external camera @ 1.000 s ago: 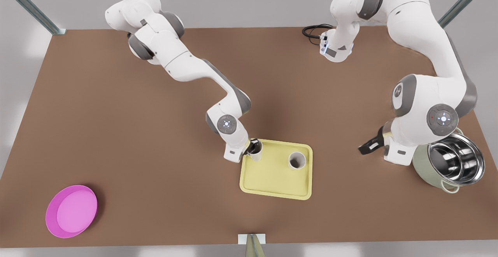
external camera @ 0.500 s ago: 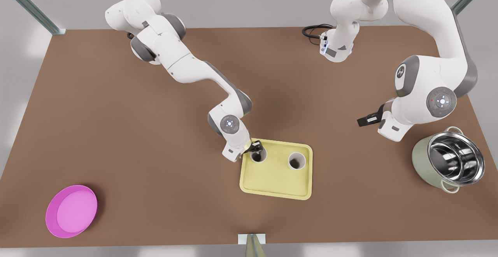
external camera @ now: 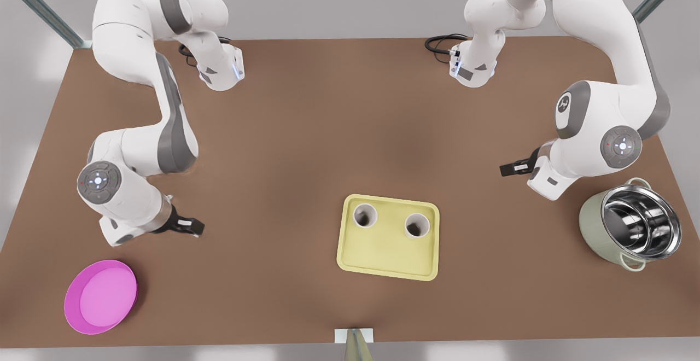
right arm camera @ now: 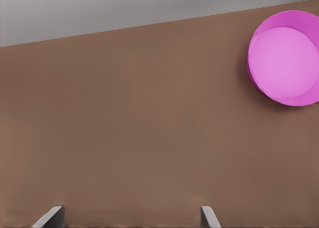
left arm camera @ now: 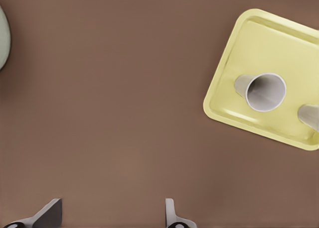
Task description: Use both arms to respectively pick up the white IKEA cups from the middle-left and middle-right positions, then place the white IKEA cups onto the middle-middle tray, ensuring that the cups remain upright and do not tip over
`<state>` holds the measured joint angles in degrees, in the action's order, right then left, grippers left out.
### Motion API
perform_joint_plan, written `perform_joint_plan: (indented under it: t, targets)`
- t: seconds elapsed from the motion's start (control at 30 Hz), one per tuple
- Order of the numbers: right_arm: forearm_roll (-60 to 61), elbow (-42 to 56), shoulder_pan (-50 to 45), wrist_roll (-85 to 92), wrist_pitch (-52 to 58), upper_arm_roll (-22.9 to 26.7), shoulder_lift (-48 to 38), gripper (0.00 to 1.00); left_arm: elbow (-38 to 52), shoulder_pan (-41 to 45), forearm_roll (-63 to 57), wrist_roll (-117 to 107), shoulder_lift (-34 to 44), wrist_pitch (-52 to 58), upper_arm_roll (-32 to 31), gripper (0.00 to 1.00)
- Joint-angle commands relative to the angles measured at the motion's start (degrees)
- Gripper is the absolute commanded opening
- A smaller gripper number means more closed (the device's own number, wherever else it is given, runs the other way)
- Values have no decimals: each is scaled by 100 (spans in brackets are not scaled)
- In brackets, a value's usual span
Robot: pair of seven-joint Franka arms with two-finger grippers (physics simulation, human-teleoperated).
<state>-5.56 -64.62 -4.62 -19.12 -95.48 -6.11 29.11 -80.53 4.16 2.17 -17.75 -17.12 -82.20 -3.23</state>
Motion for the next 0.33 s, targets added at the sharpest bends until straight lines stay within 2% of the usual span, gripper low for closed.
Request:
perform_joint_plan:
  t: [0.0,0.13,0.2,0.3]
  targets:
    - [37,-51,13,1982,1708,-13,-476,100,3,6,3,448,7,20,-2,100]
    - [11,-68,101,1929,1832,110,-967,100,-15,32,12,448,-11,29,-2,100]
    - [64,-798,198,1938,1603,102,-1399,100,-15,14,3,448,-20,29,-2,100]
    - [81,-912,268,1938,1603,102,-1469,100,-15,14,12,448,-28,29,-2,100]
